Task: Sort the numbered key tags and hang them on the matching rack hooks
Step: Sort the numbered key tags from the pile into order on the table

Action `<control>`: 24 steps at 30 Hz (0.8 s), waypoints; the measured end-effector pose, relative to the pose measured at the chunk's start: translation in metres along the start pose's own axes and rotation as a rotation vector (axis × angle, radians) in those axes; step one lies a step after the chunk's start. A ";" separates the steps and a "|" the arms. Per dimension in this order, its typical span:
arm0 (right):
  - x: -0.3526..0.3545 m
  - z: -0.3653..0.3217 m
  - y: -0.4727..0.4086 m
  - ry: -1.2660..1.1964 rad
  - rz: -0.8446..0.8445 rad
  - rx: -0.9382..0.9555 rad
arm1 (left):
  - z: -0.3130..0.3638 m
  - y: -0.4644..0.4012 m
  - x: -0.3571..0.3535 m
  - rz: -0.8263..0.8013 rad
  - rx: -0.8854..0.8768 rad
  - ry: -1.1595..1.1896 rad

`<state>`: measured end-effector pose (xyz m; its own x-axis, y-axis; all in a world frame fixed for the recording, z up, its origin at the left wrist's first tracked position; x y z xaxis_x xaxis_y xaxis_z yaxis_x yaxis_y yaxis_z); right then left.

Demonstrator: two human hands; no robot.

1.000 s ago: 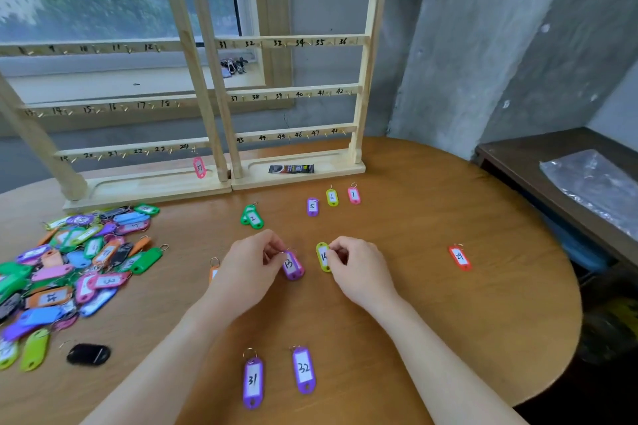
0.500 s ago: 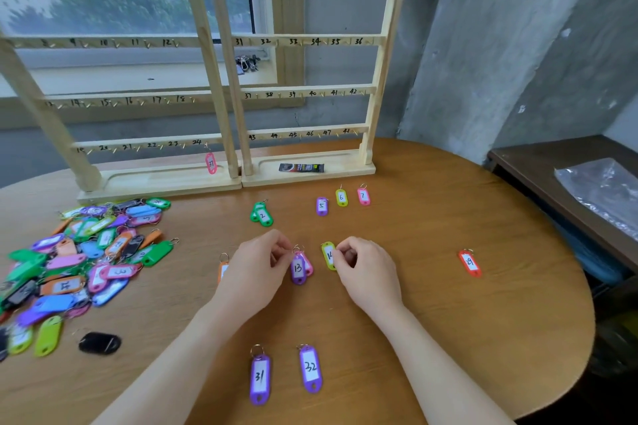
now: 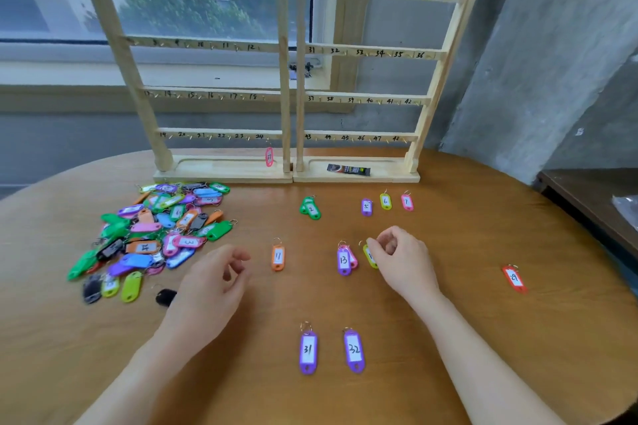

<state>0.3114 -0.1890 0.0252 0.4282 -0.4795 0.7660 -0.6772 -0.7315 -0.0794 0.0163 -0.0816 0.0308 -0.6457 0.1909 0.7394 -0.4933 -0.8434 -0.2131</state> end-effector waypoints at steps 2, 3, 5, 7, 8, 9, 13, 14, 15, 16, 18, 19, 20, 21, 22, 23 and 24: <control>-0.004 -0.017 0.001 0.009 0.037 0.055 | -0.023 0.009 0.021 0.051 0.061 -0.028; -0.007 -0.029 0.002 0.010 0.038 0.095 | -0.035 0.015 0.031 0.080 0.097 -0.040; -0.020 -0.056 0.006 -0.015 -0.008 0.171 | -0.060 0.026 0.048 0.139 0.181 -0.061; -0.036 -0.085 0.012 -0.058 -0.082 0.222 | -0.084 0.037 0.064 0.209 0.245 -0.073; -0.045 -0.099 0.016 -0.075 -0.115 0.242 | -0.095 0.041 0.071 0.234 0.270 -0.085; -0.053 -0.112 0.020 -0.078 -0.147 0.266 | -0.105 0.044 0.076 0.246 0.288 -0.096; -0.083 -0.158 0.039 -0.058 -0.291 0.405 | -0.127 0.044 0.088 0.245 0.261 -0.140; -0.090 -0.168 0.044 -0.055 -0.339 0.439 | -0.129 0.043 0.088 0.233 0.259 -0.143; -0.096 -0.176 0.050 -0.042 -0.392 0.477 | -0.129 0.041 0.088 0.225 0.258 -0.148; -0.102 -0.185 0.056 -0.020 -0.444 0.520 | -0.129 0.040 0.088 0.222 0.259 -0.161; -0.114 -0.198 0.070 0.048 -0.515 0.585 | -0.127 0.040 0.088 0.221 0.264 -0.205; -0.120 -0.204 0.077 0.089 -0.529 0.607 | -0.126 0.041 0.088 0.221 0.259 -0.230; -0.125 -0.207 0.082 0.140 -0.529 0.634 | -0.126 0.042 0.087 0.224 0.243 -0.250; -0.130 -0.211 0.086 0.203 -0.511 0.679 | -0.124 0.043 0.087 0.229 0.218 -0.269; -0.134 -0.214 0.090 0.271 -0.481 0.735 | -0.123 0.044 0.086 0.233 0.187 -0.293; -0.137 -0.217 0.093 0.327 -0.454 0.785 | -0.123 0.043 0.086 0.230 0.162 -0.316; -0.139 -0.219 0.095 0.364 -0.438 0.814 | -0.122 0.043 0.085 0.224 0.148 -0.334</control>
<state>0.0570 -0.0854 0.0505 0.2402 -0.0093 0.9707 0.1728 -0.9836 -0.0522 -0.1310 -0.0404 0.0062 -0.4914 -0.1576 0.8565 -0.2573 -0.9133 -0.3157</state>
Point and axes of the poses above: each hand's wrist, its own y-axis away from the middle knuckle, its own x-axis out of the back of the hand, z = x × y, the point moved 1 cm from there along -y, towards the middle knuckle, and after that the axes turned 1 degree about -y, right-handed, at the moved point
